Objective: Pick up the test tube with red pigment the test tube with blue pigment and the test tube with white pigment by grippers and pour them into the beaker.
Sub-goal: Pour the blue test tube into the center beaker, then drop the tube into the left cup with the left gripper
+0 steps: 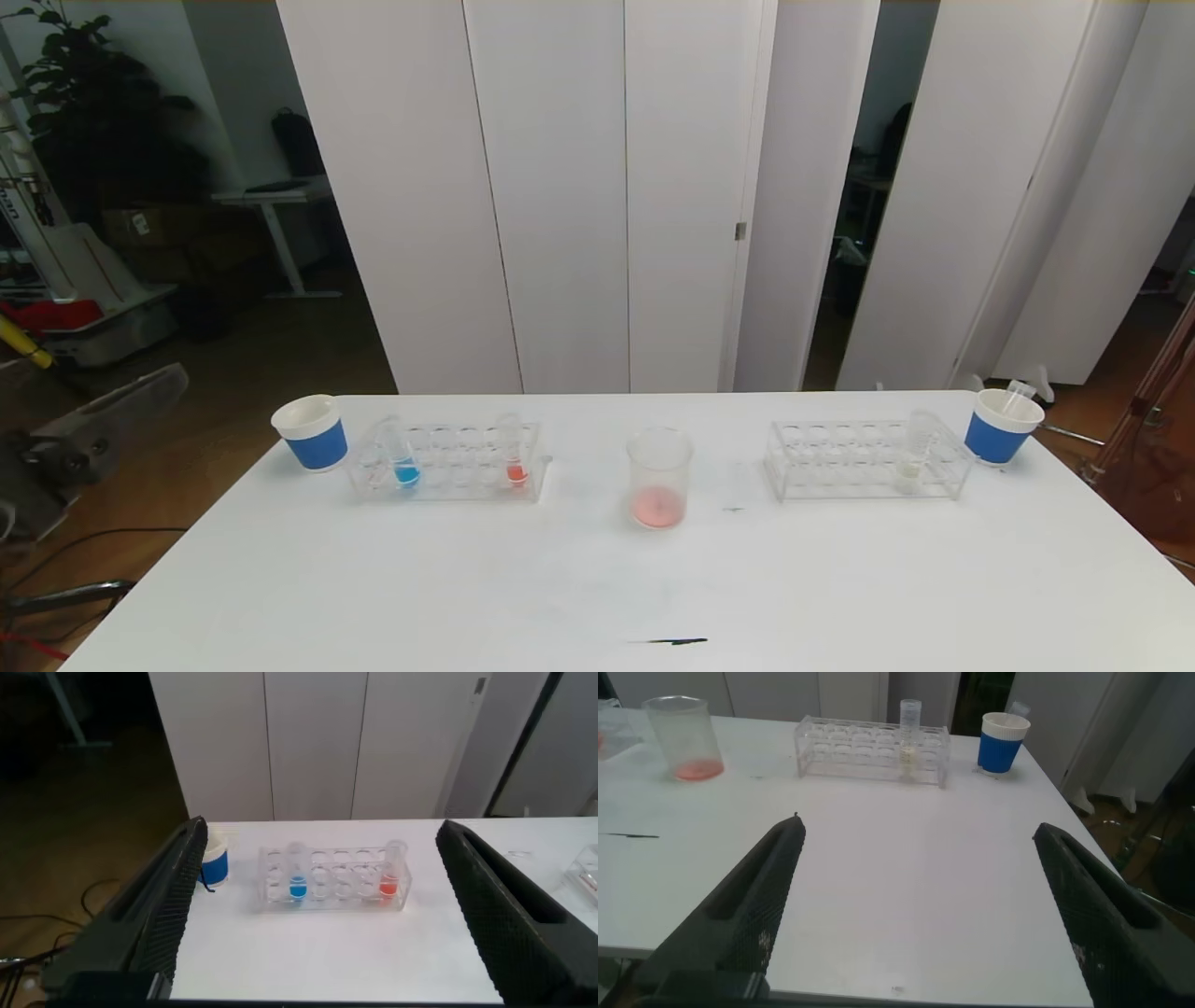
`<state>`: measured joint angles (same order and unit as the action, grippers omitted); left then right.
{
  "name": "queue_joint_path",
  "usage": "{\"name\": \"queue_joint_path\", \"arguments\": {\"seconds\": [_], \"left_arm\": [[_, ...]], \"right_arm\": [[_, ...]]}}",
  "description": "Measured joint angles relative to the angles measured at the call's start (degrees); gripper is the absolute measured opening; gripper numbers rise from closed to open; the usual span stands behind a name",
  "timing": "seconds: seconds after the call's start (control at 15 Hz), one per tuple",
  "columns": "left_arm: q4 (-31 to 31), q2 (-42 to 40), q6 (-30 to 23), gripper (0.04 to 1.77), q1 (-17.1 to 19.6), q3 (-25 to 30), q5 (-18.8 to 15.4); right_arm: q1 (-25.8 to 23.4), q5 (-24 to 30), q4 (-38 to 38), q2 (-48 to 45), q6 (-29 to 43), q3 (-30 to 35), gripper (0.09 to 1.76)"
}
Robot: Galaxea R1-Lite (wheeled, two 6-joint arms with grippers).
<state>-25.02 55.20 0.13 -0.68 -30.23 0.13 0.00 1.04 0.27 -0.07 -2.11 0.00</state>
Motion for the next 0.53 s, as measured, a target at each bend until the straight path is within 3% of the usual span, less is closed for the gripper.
{"name": "queue_joint_path", "arguments": {"seconds": [0.53], "left_arm": [[-14.77, 16.54, -0.06, 1.75, 0.3, 8.81, -0.04]], "right_arm": [[0.0, 0.0, 0.0, 0.0, 0.02, 0.0, 1.75]]}}
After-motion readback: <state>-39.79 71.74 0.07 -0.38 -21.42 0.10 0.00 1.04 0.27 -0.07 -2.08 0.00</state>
